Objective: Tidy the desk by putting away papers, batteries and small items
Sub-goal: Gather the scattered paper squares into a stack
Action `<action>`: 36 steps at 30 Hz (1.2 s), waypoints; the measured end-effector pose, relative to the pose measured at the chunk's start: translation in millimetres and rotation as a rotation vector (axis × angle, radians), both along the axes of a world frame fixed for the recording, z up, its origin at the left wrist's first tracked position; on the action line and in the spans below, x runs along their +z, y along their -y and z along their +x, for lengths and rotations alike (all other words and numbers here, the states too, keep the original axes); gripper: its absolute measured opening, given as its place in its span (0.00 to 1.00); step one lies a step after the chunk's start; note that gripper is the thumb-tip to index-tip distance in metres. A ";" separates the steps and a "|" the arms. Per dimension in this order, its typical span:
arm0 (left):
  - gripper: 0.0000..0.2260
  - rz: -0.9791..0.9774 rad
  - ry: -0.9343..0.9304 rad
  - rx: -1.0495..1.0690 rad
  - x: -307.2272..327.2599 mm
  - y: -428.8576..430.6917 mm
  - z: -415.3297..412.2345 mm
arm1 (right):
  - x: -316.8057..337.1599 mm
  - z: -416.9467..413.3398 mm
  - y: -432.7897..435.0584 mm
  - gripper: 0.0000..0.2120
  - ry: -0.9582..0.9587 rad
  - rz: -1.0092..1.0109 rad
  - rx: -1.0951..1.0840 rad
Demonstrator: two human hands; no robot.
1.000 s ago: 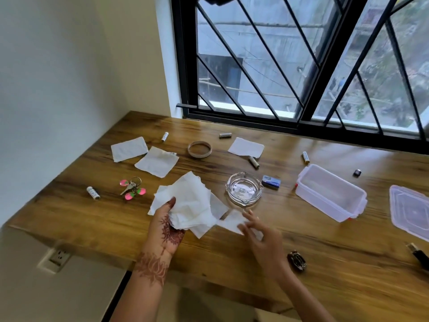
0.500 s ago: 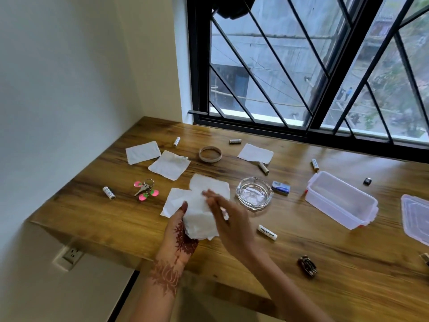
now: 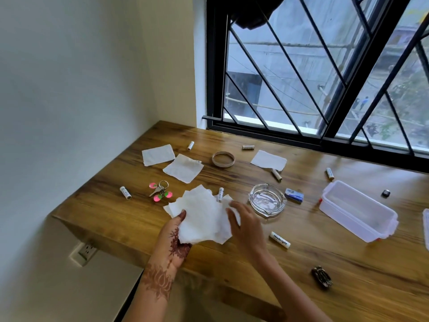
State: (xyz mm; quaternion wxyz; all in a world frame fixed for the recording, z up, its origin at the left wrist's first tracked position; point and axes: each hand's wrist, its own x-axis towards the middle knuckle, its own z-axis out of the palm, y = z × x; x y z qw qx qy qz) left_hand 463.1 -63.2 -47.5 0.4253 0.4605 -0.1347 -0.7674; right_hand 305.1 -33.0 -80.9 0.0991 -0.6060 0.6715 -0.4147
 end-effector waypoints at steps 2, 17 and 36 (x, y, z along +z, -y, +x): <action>0.18 -0.021 0.020 0.027 0.9 0.9 6.0 | -7.0 -13.7 3.8 0.14 -0.083 0.153 -0.105; 0.19 -0.031 0.038 0.080 5.7 4.7 26.6 | -5.0 -20.2 13.1 0.12 0.771 0.306 -0.351; 0.10 0.014 -0.004 0.044 8.3 0.4 14.2 | 57.4 66.8 12.2 0.09 0.326 -0.310 -0.012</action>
